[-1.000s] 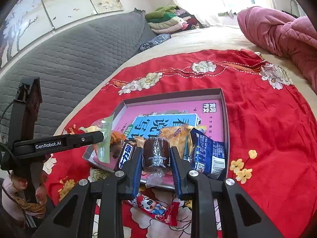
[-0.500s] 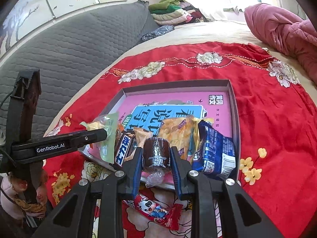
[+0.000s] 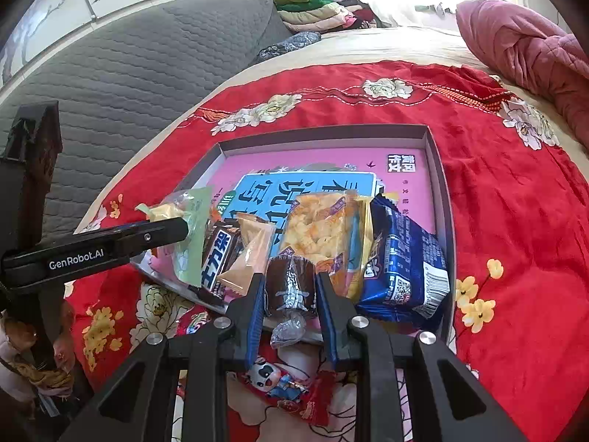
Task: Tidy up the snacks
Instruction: 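Lower the brown cake into the tray and open right tool while left tool releases the green bag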
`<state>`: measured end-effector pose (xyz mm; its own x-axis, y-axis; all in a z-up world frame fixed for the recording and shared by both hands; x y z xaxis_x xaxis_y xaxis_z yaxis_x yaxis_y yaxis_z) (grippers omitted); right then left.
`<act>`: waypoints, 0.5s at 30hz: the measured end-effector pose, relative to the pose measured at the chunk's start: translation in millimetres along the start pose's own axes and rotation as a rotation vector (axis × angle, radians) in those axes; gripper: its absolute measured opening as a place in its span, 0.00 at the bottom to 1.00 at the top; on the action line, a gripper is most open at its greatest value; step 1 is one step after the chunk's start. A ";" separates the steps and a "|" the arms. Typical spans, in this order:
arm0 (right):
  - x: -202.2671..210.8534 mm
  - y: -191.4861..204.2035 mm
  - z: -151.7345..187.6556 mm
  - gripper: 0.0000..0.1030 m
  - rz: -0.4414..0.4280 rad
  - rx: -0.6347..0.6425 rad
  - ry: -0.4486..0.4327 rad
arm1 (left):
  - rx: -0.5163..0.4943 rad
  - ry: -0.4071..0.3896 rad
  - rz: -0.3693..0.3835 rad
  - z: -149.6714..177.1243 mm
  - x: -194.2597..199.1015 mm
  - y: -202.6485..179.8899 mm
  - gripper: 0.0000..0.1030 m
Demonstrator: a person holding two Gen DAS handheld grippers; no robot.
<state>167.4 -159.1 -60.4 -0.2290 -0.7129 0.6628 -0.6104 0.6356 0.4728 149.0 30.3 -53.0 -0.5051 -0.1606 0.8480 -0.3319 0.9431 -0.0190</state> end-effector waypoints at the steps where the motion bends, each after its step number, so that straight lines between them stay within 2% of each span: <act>1: -0.6 0.3 0.0 0.27 0.005 0.005 0.000 | 0.000 0.001 -0.003 0.3 -0.5 0.3 0.38; 6: -7.8 4.6 1.0 0.27 0.055 0.061 0.014 | -0.004 0.006 -0.012 1.9 -2.7 0.6 0.38; 15: -11.6 4.8 0.7 0.27 0.071 0.076 0.010 | -0.013 0.009 -0.030 2.4 -5.3 -0.6 0.38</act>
<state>166.6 -148.0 -66.1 -0.2657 -0.6638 0.6991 -0.6492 0.6593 0.3793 149.9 29.8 -58.8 -0.4879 -0.1868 0.8527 -0.3364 0.9416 0.0138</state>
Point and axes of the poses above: each gripper's, at about its wrist camera, not at the fingertips, and x roughly against the way its jaws point, y to its left, z to its underside, the point moved 3 cm from there along -x, roughly the way its jaws point, and after that the axes turned 13 degrees about -z, right-handed, at the moved point
